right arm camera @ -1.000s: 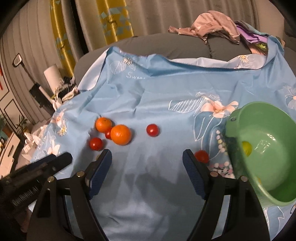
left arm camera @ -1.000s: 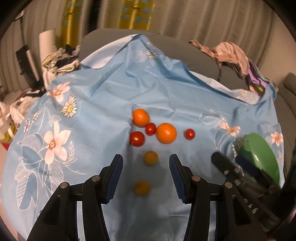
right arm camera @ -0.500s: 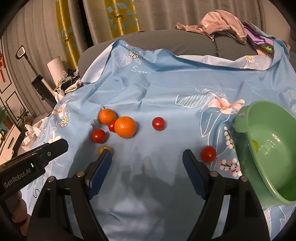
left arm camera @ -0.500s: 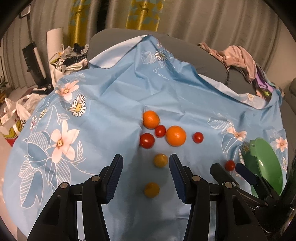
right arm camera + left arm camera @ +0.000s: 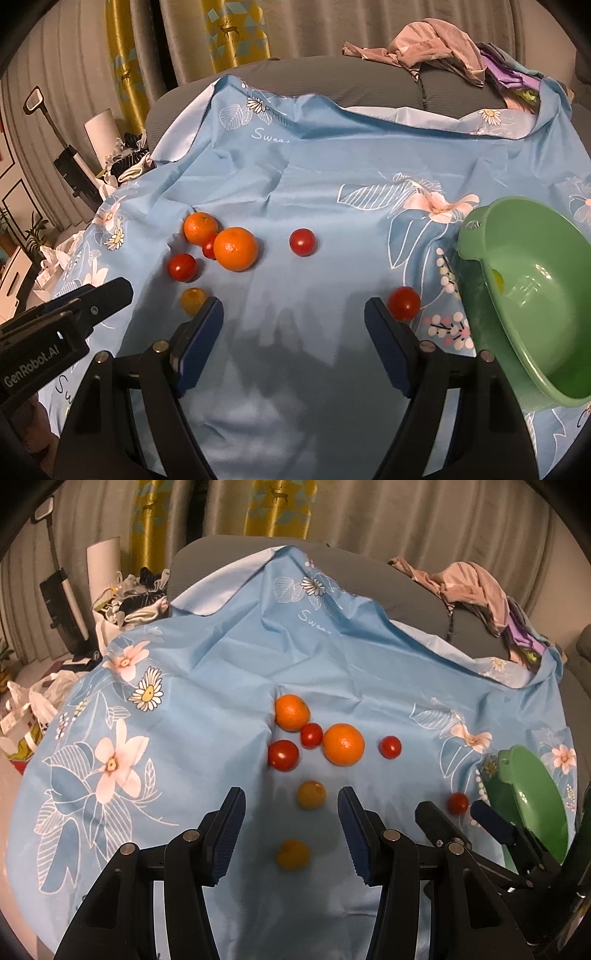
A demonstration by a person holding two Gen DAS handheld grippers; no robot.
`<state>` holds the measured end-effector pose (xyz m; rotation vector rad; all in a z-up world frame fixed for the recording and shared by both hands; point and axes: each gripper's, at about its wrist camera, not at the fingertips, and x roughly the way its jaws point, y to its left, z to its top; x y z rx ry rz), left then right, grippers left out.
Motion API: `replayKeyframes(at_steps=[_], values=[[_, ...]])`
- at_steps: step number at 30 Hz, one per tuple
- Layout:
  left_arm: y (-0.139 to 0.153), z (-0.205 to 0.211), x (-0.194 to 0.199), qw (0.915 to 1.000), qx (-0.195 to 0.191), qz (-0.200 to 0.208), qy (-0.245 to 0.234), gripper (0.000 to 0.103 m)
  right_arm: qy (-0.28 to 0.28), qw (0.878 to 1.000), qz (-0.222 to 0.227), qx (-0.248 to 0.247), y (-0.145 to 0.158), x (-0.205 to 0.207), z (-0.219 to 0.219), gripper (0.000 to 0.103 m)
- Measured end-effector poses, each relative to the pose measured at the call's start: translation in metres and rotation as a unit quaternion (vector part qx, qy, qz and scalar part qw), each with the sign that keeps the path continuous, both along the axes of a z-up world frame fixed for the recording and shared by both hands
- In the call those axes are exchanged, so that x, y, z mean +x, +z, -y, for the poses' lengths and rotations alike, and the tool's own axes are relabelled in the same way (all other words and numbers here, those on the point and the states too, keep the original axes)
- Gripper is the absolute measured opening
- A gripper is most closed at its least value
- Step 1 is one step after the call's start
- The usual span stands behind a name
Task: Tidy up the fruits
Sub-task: 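Withdraw both tools from the bowl back toward the remaining fruits, then grasp the large orange with the right tool while the left tool grasps another orange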
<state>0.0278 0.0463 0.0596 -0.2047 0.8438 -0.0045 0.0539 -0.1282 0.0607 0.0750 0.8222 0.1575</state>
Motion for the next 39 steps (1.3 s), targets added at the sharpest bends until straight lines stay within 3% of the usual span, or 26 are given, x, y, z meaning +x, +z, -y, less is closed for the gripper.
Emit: replayKeyframes(at_steps=[21,39], values=[[0.001,-0.003,0.001,0.9999,-0.002,-0.002,0.01,0.051,0.001,1.0,-0.022,-0.009,-0.012,0.004,-0.004,0.079],[-0.001,0.002,0.004,1.0,-0.005,0.003,-0.005,0.052,0.017,1.0,-0.008,0.003,0.001,0.0,-0.01,0.079]])
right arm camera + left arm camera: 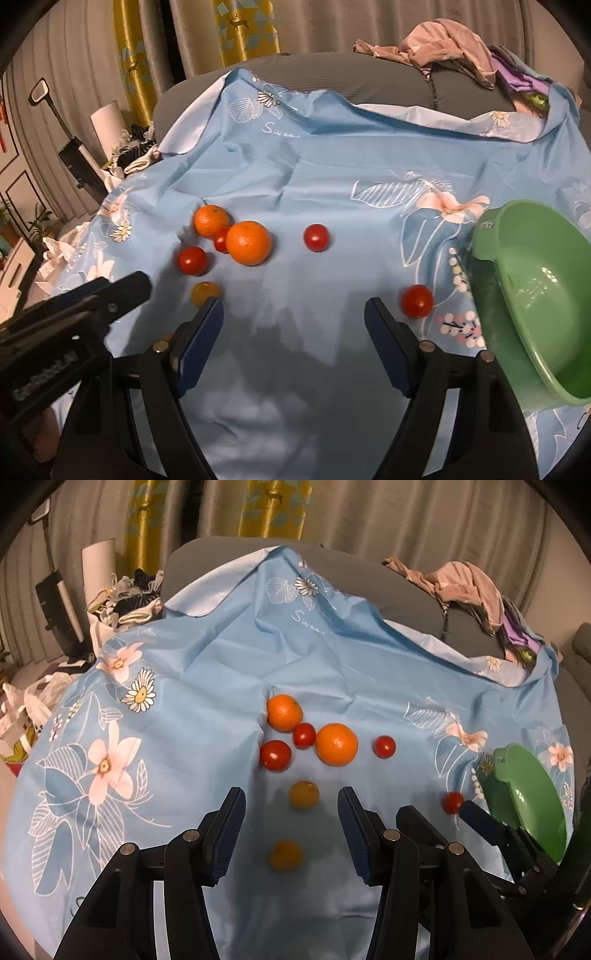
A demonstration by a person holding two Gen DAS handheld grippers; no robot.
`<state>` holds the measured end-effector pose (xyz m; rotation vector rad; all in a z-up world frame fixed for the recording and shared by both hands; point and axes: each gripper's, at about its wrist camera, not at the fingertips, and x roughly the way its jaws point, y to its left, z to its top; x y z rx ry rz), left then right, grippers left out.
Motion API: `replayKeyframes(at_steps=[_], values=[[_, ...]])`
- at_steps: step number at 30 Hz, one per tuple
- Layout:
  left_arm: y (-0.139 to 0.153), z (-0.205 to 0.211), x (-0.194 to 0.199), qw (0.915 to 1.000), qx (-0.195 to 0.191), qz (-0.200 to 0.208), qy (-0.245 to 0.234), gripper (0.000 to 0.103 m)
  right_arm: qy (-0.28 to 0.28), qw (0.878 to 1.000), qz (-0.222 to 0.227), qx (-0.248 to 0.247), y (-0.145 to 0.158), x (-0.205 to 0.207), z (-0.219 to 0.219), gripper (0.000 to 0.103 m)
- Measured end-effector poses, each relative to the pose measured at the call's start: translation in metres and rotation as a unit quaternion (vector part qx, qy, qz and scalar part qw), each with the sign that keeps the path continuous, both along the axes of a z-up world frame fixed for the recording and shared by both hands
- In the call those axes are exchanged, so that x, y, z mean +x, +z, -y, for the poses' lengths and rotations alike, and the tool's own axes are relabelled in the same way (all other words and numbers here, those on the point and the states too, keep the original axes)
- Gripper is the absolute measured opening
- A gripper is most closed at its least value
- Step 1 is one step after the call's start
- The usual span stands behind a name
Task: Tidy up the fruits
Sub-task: 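Grasp the large orange with the right tool while the left tool grasps another orange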
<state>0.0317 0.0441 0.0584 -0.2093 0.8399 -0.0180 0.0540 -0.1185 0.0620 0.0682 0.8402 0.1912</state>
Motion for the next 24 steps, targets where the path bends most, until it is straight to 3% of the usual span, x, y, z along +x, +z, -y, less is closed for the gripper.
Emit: replayKeyframes(at_steps=[6,12,17,21,24], values=[[-0.007,-0.013,0.005,0.9987,-0.045,-0.012,0.021,0.051,0.003,1.0,-0.011,0.024,0.001,0.005,0.006,0.078],[-0.004,-0.038,0.006,0.9962,-0.067,-0.007,0.055,0.047,-0.011,0.999,-0.004,0.037,0.014,0.006,0.021,0.077],[-0.007,-0.058,0.008,0.9937,-0.081,-0.008,0.077,0.041,-0.016,0.998,-0.008,0.055,0.033,0.019,0.03,0.065],[-0.011,-0.067,0.015,0.9916,-0.104,-0.014,0.075,0.038,0.023,0.997,-0.033,0.067,0.038,0.044,0.013,0.063],[-0.01,-0.066,0.024,0.992,-0.105,-0.013,0.069,0.038,0.057,0.992,-0.062,0.094,0.023,0.07,-0.008,0.063]])
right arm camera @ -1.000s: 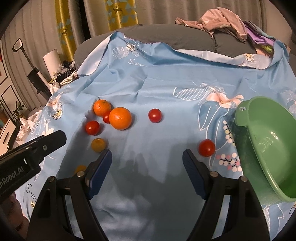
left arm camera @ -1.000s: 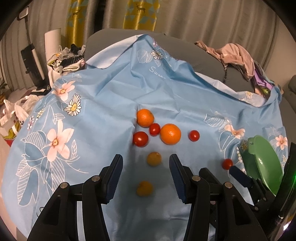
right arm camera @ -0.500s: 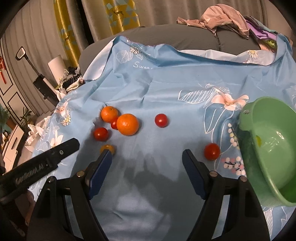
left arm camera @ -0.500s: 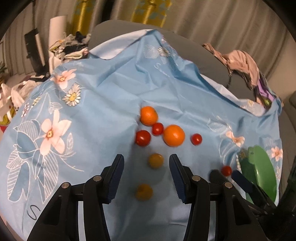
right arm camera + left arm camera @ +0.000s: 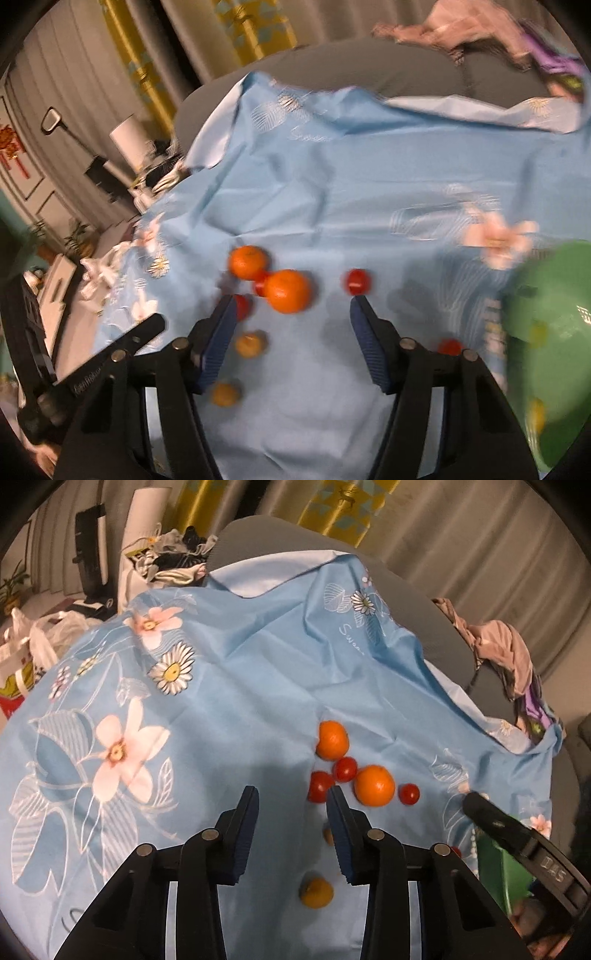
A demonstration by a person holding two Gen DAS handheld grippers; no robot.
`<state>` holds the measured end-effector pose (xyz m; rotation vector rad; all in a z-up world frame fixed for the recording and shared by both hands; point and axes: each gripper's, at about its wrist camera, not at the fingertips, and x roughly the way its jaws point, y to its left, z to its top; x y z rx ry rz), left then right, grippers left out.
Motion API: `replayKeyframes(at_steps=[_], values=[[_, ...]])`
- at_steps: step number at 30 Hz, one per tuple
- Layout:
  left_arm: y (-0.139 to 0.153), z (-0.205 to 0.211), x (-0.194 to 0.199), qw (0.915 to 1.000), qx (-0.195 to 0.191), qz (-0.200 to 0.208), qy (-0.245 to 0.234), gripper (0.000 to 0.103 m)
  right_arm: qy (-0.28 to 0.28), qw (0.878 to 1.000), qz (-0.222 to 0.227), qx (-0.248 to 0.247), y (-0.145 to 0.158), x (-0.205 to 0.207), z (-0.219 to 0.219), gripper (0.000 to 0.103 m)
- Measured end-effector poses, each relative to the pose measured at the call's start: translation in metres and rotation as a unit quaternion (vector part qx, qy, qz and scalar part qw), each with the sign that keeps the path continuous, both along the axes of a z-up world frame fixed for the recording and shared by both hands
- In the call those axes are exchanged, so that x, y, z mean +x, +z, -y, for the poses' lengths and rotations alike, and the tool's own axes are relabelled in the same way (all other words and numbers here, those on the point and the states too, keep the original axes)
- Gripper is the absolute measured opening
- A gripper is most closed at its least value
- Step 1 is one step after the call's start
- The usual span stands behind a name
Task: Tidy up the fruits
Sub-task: 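Grasp the large orange with the right tool while the left tool grasps another orange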
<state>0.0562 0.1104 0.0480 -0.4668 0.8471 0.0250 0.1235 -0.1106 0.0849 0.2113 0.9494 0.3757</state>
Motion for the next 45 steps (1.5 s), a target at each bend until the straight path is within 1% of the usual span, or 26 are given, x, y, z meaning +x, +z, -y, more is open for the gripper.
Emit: replayKeyframes(at_steps=[2,3,4,6,7,9,10,11,14,17,19,23,25,27,29,30,34,42,45], values=[[-0.001,0.001,0.007,1.0,0.005,-0.002,0.0,0.038,0.018,1.0,-0.016,-0.004,-0.017,0.015,-0.017,0.06],[-0.003,0.001,0.009,1.0,0.002,-0.004,0.002,0.038,0.022,0.999,-0.026,-0.016,-0.027,0.022,-0.026,0.056],[-0.004,0.002,0.011,1.0,-0.003,-0.008,0.0,0.038,0.022,0.999,-0.033,-0.029,-0.036,0.027,-0.032,0.055],[-0.005,0.004,0.014,0.9999,0.004,-0.011,-0.005,0.038,0.022,0.997,-0.042,-0.059,-0.052,0.036,-0.041,0.054],[-0.004,0.005,0.015,0.9999,0.012,-0.01,-0.006,0.038,0.019,0.997,-0.044,-0.064,-0.058,0.039,-0.043,0.054],[-0.003,0.009,0.019,0.9996,0.023,-0.009,-0.01,0.038,0.026,0.997,-0.057,-0.053,-0.067,0.044,-0.045,0.053],[-0.002,0.01,0.022,0.9996,0.024,-0.01,-0.015,0.038,0.027,0.996,-0.062,-0.053,-0.07,0.047,-0.045,0.048],[-0.002,0.012,0.025,0.9995,0.023,-0.011,-0.02,0.038,0.028,0.996,-0.061,-0.051,-0.072,0.048,-0.045,0.046],[0.003,0.02,0.042,0.9989,0.027,-0.016,-0.036,0.038,0.016,0.997,-0.066,-0.037,-0.071,0.048,-0.036,0.045],[0.007,0.03,0.063,0.997,0.052,-0.016,-0.054,0.038,-0.004,0.997,-0.077,-0.012,-0.068,0.042,-0.014,0.045],[0.005,0.038,0.076,0.9946,0.073,-0.027,-0.069,0.038,-0.018,0.996,-0.082,0.001,-0.065,0.035,0.002,0.045],[-0.002,0.05,0.098,0.9908,0.098,-0.033,-0.088,0.038,-0.04,0.996,-0.077,-0.011,-0.058,0.026,0.024,0.045],[-0.012,0.054,0.106,0.9881,0.11,-0.054,-0.092,0.038,-0.047,0.996,-0.07,-0.011,-0.054,0.025,0.031,0.046],[-0.02,0.059,0.111,0.9862,0.113,-0.07,-0.099,0.038,-0.048,0.997,-0.066,-0.004,-0.051,0.026,0.033,0.046],[-0.021,0.063,0.112,0.9847,0.123,-0.064,-0.105,0.038,-0.045,0.997,-0.066,0.0,-0.05,0.026,0.032,0.046],[-0.022,0.065,0.113,0.9835,0.132,-0.069,-0.104,0.038,-0.042,0.997,-0.067,-0.001,-0.05,0.025,0.031,0.046],[-0.023,0.071,0.114,0.9823,0.148,-0.063,-0.096,0.038,-0.032,0.997,-0.071,-0.005,-0.052,0.025,0.025,0.046],[-0.03,0.084,0.116,0.9746,0.201,-0.051,-0.084,0.038,-0.034,0.997,-0.07,-0.012,-0.054,0.026,0.024,0.046],[-0.032,0.083,0.115,0.9754,0.201,-0.047,-0.077,0.036,-0.035,0.997,-0.067,-0.012,-0.052,0.024,0.024,0.046]])
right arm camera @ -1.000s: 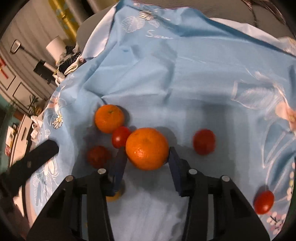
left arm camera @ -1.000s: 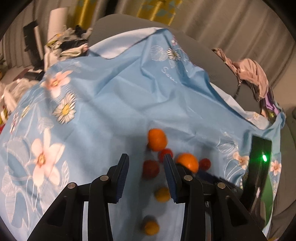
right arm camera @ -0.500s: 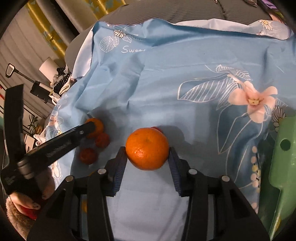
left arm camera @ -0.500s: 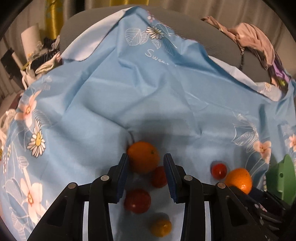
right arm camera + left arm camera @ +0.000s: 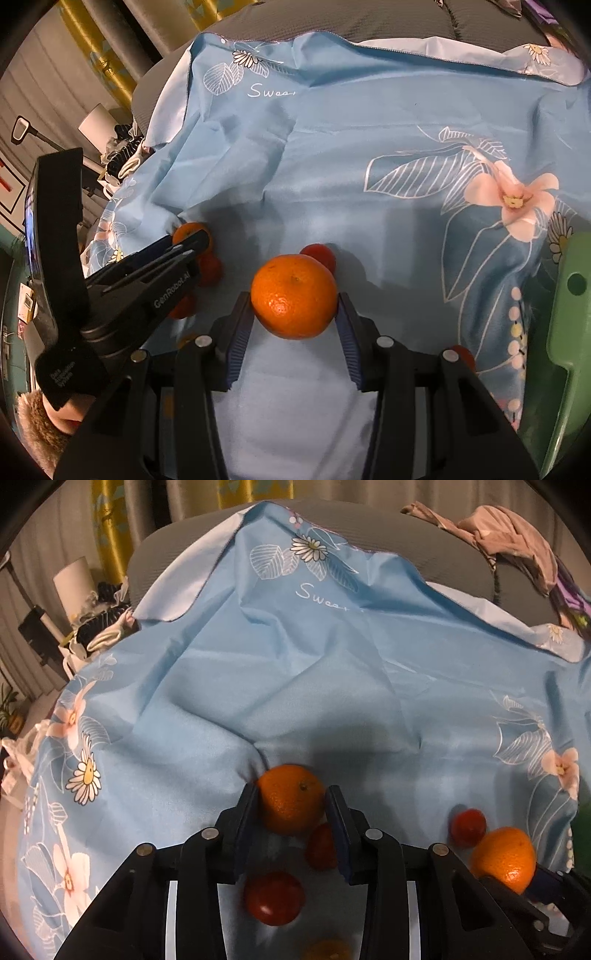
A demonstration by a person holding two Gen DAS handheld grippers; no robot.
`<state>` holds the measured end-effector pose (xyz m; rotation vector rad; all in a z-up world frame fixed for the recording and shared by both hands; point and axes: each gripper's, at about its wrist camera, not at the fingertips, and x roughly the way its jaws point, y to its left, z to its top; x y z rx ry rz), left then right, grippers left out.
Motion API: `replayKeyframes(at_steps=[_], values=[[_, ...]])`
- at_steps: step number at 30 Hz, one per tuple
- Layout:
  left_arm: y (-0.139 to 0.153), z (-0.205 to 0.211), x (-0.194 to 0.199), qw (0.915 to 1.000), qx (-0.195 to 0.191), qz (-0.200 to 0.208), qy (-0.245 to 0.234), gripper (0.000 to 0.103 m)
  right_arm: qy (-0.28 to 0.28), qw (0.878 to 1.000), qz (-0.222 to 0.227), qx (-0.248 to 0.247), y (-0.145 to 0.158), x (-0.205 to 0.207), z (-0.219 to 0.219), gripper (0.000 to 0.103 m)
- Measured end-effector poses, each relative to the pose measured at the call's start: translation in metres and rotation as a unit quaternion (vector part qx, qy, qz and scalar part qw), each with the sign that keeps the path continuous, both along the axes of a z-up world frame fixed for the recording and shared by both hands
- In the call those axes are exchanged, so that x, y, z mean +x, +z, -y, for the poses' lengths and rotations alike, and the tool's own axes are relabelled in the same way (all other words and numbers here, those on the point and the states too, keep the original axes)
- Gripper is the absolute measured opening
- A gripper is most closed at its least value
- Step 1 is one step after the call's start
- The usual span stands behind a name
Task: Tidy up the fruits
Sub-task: 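Grasp the large orange with the right tool while the left tool grasps another orange, then carry both oranges over the green bowl and open both tools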
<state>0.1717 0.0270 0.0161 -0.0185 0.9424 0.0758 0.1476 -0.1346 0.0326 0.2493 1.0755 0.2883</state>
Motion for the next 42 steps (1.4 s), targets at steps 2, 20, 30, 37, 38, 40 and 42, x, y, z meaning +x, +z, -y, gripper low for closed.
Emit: replayKeyframes(at_steps=[2,20,30,37,38,40,42], values=[[0.002,-0.003,0.0,0.9999,-0.011,-0.002,0.001,0.035,0.0,1.0,0.003,0.0,0.002,-0.001,0.0,0.046],[0.07,0.018,-0.05,0.9954,-0.04,0.074,-0.045,0.035,-0.027,0.998,0.057,-0.002,0.038,-0.018,0.021,0.046],[0.115,0.025,-0.09,0.9831,-0.103,0.136,-0.066,0.035,-0.071,0.988,0.128,-0.046,0.08,-0.044,0.047,0.046],[0.127,0.047,-0.111,0.9738,-0.131,0.149,-0.111,0.035,-0.122,0.977,0.169,-0.043,0.104,-0.076,0.081,0.046],[0.128,0.053,-0.113,0.9723,-0.135,0.149,-0.12,0.035,-0.131,0.975,0.173,-0.046,0.106,-0.083,0.087,0.046],[0.128,0.066,-0.117,0.9709,-0.135,0.144,-0.135,0.035,-0.144,0.973,0.175,-0.052,0.108,-0.092,0.099,0.046],[0.128,0.081,-0.119,0.969,-0.134,0.143,-0.151,0.035,-0.167,0.967,0.181,-0.059,0.112,-0.096,0.113,0.046]])
